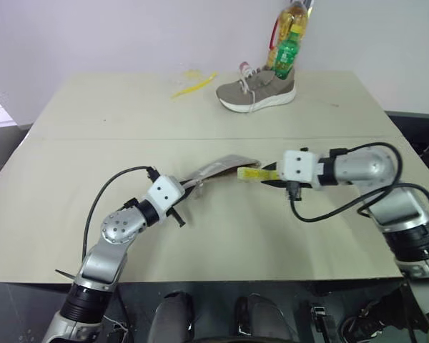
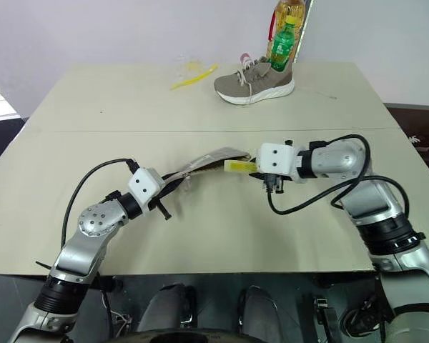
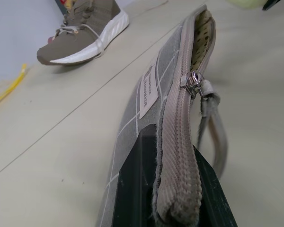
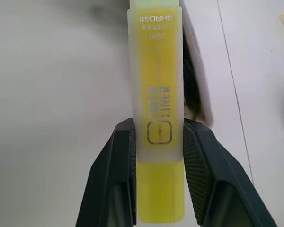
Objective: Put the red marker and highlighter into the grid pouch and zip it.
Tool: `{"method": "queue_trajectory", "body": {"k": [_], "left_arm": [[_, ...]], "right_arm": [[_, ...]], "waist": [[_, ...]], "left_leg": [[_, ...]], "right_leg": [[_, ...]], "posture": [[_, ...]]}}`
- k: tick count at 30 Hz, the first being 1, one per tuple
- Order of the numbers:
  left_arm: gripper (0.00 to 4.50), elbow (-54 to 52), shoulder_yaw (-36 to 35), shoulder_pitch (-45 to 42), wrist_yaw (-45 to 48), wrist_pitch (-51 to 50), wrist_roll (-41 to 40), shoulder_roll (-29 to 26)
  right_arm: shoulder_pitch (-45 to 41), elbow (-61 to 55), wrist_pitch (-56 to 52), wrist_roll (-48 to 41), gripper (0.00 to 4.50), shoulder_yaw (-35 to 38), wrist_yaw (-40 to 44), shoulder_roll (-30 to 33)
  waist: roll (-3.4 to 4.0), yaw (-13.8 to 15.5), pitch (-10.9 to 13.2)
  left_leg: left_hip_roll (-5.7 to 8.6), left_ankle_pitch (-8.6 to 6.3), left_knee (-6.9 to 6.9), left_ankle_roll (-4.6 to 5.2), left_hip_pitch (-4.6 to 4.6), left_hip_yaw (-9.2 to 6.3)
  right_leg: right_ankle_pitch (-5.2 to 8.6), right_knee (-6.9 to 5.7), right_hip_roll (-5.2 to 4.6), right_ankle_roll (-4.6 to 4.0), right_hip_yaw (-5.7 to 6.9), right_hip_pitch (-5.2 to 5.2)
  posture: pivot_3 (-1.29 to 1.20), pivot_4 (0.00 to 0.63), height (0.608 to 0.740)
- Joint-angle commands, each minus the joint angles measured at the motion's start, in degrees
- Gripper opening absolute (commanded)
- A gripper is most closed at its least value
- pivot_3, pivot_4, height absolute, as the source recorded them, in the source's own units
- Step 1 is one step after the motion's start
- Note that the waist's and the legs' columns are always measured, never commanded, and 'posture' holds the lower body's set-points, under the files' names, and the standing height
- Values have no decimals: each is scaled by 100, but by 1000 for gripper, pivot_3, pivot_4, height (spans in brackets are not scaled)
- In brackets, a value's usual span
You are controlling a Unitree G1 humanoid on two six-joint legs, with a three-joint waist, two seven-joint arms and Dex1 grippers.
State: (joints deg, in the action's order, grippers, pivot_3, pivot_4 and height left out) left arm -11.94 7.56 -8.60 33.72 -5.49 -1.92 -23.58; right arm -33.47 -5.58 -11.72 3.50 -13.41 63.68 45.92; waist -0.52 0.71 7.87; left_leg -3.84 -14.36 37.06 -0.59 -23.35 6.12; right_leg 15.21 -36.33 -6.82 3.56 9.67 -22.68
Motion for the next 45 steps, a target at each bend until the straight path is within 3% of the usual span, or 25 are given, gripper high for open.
{"method": "queue_trajectory", "body": {"k": [1, 31, 45], "left_arm": [[0, -184, -68, -27, -7, 81, -90, 8], [0, -289, 3, -16, 59, 112, -117, 49], [0, -371, 207, -105, 83, 55, -51, 190]], "right_arm": [[-337, 55, 82, 304, 810, -83, -276, -127], [-641, 462, 972, 1646, 810, -533, -334, -22], [-743, -32, 696, 2110, 810, -766, -325, -393]], "waist": [[0, -4, 0], [1, -9, 0], [1, -10, 0]], "left_leg": [[0, 0, 0, 0, 0, 1], [0, 0, 0, -1, 1, 6], [0, 0, 0, -1, 0, 6]], "right_leg": [[0, -1, 0, 0, 0, 0], [0, -2, 2, 0, -1, -2], [0, -2, 2, 0, -1, -2]], "posture": [[0, 150, 702], [0, 150, 702], [0, 150, 702]]}}
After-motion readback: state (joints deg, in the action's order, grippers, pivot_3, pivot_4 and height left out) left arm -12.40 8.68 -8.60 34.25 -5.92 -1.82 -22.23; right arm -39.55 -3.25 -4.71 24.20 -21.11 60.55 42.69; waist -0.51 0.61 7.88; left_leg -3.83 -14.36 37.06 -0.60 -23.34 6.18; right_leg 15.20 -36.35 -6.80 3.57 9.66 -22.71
